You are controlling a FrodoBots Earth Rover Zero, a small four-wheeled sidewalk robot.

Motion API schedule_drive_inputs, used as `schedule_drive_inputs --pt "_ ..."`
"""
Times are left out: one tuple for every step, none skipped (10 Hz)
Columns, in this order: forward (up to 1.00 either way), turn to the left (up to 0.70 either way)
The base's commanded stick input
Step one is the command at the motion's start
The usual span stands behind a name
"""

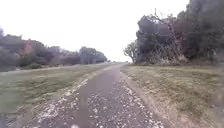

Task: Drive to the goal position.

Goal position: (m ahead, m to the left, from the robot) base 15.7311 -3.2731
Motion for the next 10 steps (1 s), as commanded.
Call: schedule_drive_inputs --pt "0.60 0.01" --pt "0.60 0.01" --pt "0.60 0.01" --pt "0.60 0.01" --pt "0.60 0.01" --pt "0.60 0.01" --pt "0.60 0.01" --pt "0.60 0.01" --pt "0.60 0.01" --pt "0.60 0.01"
